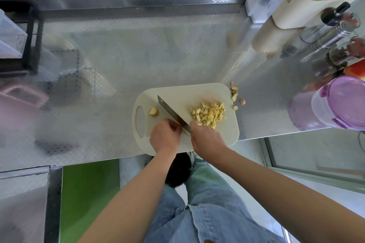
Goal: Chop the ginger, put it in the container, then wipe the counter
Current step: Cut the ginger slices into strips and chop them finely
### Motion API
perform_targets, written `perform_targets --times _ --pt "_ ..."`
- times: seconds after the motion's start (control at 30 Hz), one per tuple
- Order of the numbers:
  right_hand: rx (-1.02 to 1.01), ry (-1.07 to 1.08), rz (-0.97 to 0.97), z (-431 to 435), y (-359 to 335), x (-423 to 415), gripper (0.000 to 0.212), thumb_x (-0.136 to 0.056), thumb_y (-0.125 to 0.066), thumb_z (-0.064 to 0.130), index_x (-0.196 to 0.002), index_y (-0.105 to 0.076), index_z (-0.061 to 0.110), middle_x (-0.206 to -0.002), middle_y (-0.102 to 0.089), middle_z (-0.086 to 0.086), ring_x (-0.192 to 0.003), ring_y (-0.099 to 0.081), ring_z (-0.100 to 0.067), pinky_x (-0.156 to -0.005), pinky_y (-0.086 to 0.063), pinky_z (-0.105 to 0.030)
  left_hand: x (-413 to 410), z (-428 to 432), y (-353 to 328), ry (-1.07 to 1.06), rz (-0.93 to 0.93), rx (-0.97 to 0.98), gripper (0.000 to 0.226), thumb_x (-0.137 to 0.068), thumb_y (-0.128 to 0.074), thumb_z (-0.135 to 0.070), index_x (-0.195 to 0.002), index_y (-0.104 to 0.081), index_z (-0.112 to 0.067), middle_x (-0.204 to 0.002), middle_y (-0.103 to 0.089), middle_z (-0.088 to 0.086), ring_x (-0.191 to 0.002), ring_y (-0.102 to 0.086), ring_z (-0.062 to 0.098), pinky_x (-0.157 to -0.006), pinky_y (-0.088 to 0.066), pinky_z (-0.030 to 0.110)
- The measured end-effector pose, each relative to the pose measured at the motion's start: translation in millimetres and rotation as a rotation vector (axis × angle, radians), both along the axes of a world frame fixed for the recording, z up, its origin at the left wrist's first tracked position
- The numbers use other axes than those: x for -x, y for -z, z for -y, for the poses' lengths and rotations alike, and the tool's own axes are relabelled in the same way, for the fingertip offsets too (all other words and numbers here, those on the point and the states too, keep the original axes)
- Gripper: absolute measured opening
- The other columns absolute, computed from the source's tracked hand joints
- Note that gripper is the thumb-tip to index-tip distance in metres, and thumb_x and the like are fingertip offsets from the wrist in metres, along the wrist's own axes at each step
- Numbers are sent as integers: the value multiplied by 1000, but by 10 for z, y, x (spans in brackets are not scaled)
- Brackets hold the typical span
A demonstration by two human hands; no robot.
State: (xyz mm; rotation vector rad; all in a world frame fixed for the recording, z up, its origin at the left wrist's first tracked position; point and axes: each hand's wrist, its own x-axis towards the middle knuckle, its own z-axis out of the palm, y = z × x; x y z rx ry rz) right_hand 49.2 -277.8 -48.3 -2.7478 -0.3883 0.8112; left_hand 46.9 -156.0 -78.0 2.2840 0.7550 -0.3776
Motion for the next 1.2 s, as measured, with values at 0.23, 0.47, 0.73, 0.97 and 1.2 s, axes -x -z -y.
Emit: perform_targets --times 0.23,0.47,0.73,0.97,1.2 --pt "-1 6 12 -17 3 17 12 -94 -37 5 -90 -29 13 -64 -36 -2 -59 -41 -26 -57 -35 -34 -34 -19 -5 -7 -16 33 5 -84 -63 -30 -87 -66 -27 -91 -69 -3 -91 -63 23 -69 -47 30" --pt "-6 27 0 -34 33 30 12 -94 -36 4 -92 -29 13 -65 -36 -2 -60 -42 -27 -57 -35 -35 -40 -19 -47 -28 -32 62 4 -82 -66 -28 -82 -69 -30 -89 -69 -6 -90 -63 21 -66 -39 27" --pt "-44 86 18 -217 71 -107 11 -94 -40 6 -90 -33 12 -69 -43 -6 -66 -48 -30 -56 -35 -36 -54 -34 -35 -24 -51 74 7 -81 -66 -31 -74 -65 -32 -82 -67 -10 -84 -63 18 -65 -41 25" --pt "-200 214 30 -144 100 -227 12 -96 -44 16 -100 -45 5 -77 -49 -10 -69 -50 -31 -58 -40 -36 -57 -49 9 -19 -39 55 4 -80 -68 -30 -76 -68 -29 -73 -62 -14 -78 -62 12 -61 -40 24" --pt "-262 256 66 127 70 -352 11 -96 -47 16 -91 -44 7 -63 -44 -3 -58 -45 -23 -53 -30 -31 -12 -79 96 -21 7 127 4 -79 -70 -30 -76 -69 -30 -73 -68 -13 -75 -65 10 -66 -50 27"
